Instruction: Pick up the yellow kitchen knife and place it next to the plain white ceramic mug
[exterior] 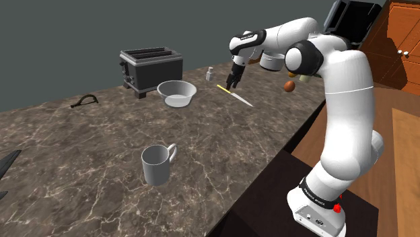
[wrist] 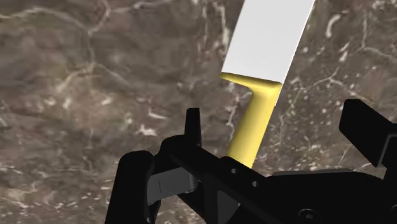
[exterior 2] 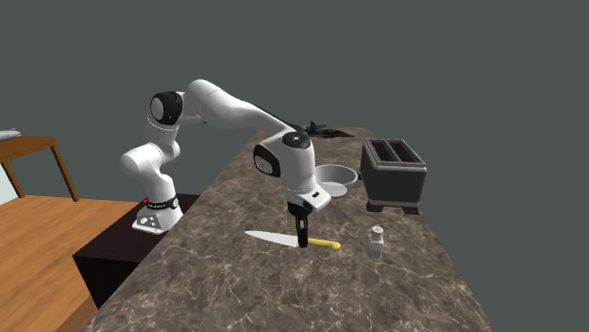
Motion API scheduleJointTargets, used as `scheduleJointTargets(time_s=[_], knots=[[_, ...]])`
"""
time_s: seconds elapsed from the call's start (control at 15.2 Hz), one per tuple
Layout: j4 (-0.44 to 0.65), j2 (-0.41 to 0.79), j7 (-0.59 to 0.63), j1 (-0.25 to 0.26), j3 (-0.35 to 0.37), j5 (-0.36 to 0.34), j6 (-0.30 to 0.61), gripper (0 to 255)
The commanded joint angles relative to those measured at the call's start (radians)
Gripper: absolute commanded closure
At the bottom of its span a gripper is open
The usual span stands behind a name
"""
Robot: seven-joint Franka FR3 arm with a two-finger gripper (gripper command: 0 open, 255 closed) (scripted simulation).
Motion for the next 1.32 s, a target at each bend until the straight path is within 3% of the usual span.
scheduleJointTargets(time_s=[0.0,0.59,0.66,1.25], knots=[[-0.016,0.007,-0.001,0.004,0.003,0.004,0.024,0],[-0.026,0.014,-0.003,0.006,0.005,0.007,0.041,0],[-0.026,0.014,-0.003,0.006,0.005,0.007,0.041,255],[-0.026,0.014,-0.003,0.006,0.005,0.007,0.041,255]])
